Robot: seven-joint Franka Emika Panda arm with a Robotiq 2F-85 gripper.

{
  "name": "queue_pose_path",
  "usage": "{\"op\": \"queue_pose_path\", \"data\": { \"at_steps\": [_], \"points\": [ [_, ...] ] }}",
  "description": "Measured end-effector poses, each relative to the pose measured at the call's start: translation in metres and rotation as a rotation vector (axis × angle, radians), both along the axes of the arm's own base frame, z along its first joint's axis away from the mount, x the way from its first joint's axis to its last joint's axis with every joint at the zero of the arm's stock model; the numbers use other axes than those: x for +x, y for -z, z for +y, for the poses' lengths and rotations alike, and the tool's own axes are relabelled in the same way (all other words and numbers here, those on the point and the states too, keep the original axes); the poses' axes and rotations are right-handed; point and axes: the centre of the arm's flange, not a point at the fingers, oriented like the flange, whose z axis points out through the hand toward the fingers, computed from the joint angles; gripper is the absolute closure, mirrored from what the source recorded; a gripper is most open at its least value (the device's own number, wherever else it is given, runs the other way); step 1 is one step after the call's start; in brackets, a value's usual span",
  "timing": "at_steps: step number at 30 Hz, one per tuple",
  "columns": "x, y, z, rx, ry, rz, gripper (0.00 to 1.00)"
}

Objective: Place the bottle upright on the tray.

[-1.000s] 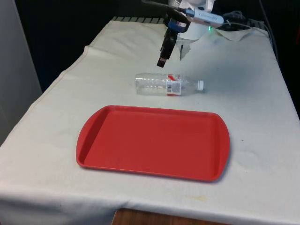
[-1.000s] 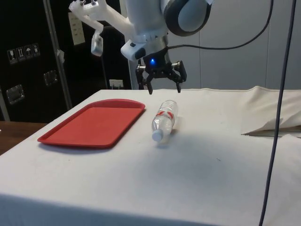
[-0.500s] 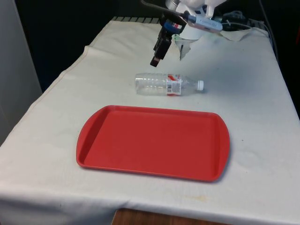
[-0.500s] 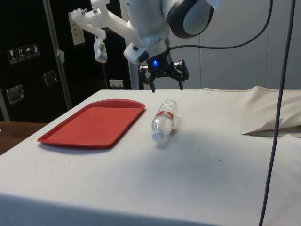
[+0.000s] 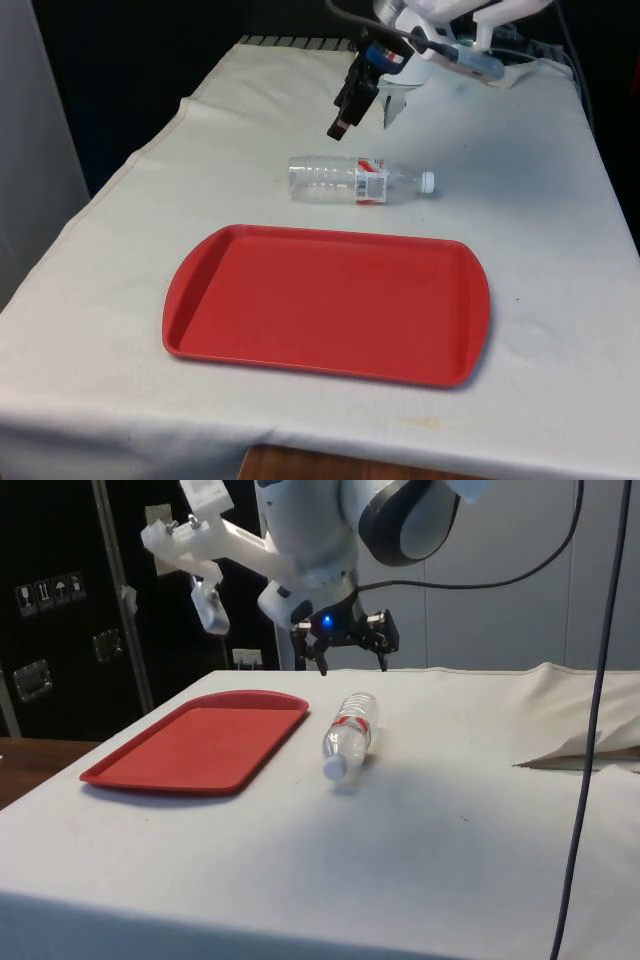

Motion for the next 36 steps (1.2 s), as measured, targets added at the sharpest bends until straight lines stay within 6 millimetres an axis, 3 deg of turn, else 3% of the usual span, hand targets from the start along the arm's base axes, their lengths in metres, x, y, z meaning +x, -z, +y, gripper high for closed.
{"op": "queue_pose_path", "data": {
  "at_steps": [15, 36],
  "points": [
    [-0.003, 0.004, 0.025, -0.086, 0.001, -0.025, 0.00],
    [-0.005, 0.041, 0.067, -0.205, -0.022, -0.043, 0.00]
  ]
}}
